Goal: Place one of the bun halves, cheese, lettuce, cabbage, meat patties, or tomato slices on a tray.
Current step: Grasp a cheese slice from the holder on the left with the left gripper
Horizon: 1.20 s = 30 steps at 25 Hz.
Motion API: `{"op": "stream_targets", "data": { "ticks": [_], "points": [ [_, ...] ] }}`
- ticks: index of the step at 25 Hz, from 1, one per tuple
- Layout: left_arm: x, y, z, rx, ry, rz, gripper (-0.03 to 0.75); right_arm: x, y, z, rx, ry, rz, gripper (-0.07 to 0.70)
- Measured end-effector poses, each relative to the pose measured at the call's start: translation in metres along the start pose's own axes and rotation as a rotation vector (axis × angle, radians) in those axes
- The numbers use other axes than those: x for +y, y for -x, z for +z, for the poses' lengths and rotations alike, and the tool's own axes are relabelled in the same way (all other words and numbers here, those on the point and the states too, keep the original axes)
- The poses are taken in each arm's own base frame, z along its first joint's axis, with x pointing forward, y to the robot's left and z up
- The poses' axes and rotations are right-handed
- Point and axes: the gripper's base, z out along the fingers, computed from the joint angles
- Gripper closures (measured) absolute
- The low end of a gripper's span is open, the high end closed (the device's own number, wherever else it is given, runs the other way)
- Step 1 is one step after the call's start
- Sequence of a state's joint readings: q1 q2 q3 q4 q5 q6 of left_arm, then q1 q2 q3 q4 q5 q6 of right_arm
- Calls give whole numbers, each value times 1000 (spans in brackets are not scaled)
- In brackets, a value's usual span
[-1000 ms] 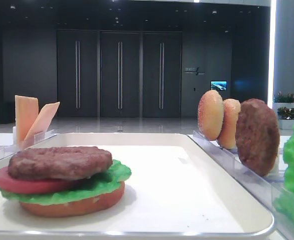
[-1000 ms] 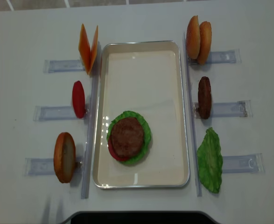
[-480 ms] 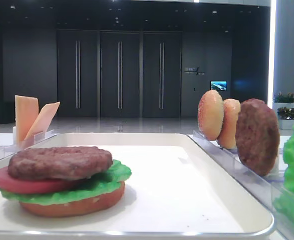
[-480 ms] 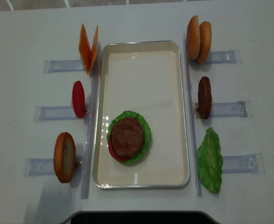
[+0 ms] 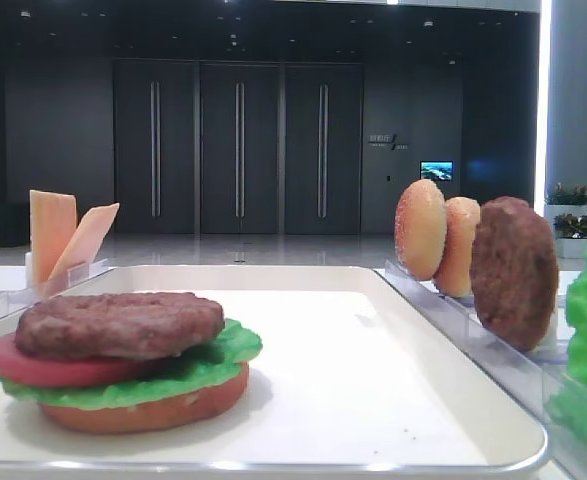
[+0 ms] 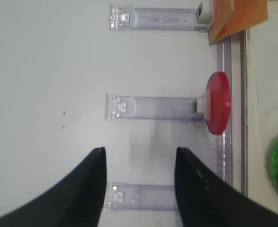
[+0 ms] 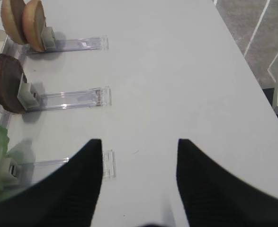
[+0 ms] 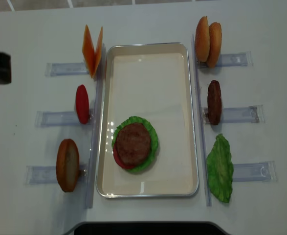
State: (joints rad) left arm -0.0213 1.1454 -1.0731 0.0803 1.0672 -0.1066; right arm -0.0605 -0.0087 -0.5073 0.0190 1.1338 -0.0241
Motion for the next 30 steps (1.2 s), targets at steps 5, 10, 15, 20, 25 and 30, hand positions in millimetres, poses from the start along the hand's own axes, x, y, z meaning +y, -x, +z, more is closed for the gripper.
{"op": "stream_targets", "data": {
  "ticks": [5,10,15,20,25,30],
  "points": [
    [-10,64,39,65,-22,-17,349,0,0,0,0,0,0,293],
    [-19,118,76,88,-49,-35,349,0,0,0,0,0,0,294],
    [-22,149,97,103,-49,-36,349,0,0,0,0,0,0,294],
    [-23,157,106,134,-42,-33,349,0,0,0,0,0,-1,295],
    [-40,156,104,131,-28,8,349,0,0,0,0,0,-1,297],
    [-99,146,106,149,-81,84,349,0,0,0,0,0,-1,300]
  ]
}}
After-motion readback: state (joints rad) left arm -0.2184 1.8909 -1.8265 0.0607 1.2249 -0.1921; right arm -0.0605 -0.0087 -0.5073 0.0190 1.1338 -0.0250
